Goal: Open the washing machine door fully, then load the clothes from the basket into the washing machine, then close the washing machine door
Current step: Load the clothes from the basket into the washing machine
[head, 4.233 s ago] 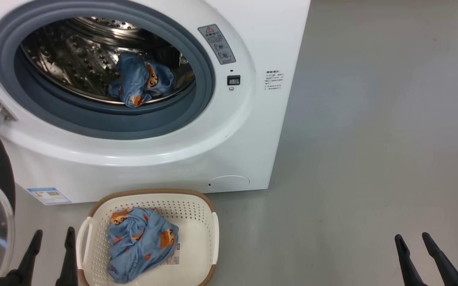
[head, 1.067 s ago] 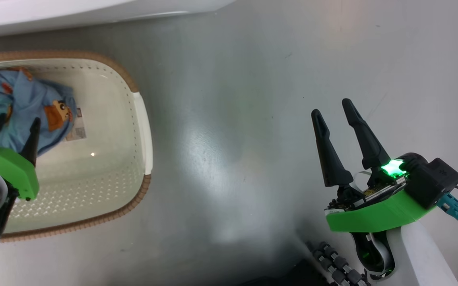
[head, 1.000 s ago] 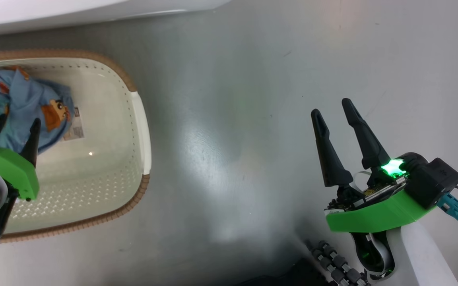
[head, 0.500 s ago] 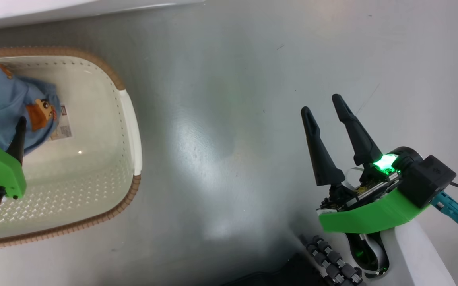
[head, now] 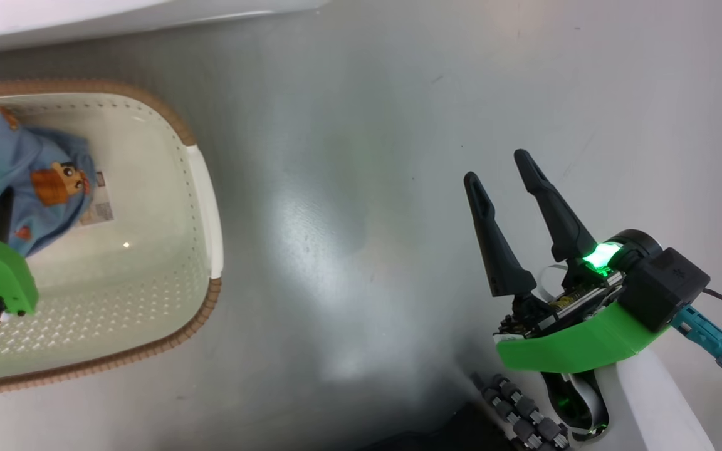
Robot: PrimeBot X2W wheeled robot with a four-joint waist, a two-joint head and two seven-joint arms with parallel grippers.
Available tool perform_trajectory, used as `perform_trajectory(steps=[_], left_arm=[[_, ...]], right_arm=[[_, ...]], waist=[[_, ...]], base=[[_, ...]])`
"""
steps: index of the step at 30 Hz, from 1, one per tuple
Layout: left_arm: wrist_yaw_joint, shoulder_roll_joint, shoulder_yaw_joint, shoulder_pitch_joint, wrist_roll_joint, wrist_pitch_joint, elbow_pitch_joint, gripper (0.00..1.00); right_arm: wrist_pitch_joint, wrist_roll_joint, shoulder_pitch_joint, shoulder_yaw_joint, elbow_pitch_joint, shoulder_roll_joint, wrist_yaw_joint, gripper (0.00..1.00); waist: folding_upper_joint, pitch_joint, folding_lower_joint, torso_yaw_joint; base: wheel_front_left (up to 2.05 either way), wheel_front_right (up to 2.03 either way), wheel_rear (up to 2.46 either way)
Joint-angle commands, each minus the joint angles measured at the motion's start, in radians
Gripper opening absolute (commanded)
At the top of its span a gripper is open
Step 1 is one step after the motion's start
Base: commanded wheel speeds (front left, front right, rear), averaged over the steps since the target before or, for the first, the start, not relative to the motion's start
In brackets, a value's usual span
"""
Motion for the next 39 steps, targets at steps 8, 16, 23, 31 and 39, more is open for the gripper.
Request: perform_trajectory(steps=[8,16,23,31,39], left_arm=[[-0.003,0.02,0.146,0.027,-0.045,-0.005,-0.06,0.0],[-0.003,-0.017,0.329,0.125,0.041,-0.005,-0.152,0.0],[-0.003,-0.068,0.488,0.233,0.131,-0.005,-0.243,0.0],[-0.003,-0.102,0.625,0.352,0.228,-0.005,-0.355,0.0],[-0.003,-0.128,0.756,0.465,0.335,-0.005,-0.496,0.0]], right_arm=[[-0.005,-0.026,0.05,-0.022,-0.011,0.004,0.002,1.0],[-0.005,-0.022,0.073,-0.057,0.002,-0.019,0.002,1.0],[-0.005,-0.007,0.11,-0.085,0.023,-0.042,0.002,1.0],[-0.005,0.015,0.164,-0.11,0.042,-0.063,0.002,1.0],[-0.005,0.036,0.214,-0.13,0.049,-0.09,0.002,1.0]], waist=[[0.0,-0.091,0.0,0.068],[0.0,-0.206,0.0,0.126],[0.0,-0.31,0.0,0.159],[0.0,-0.412,0.0,0.177],[0.0,-0.499,0.0,0.184]], base=[[0.0,0.0,0.0],[0.0,0.0,0.0],[0.0,0.0,0.0],[0.0,0.0,0.0],[0.0,0.0,0.0]])
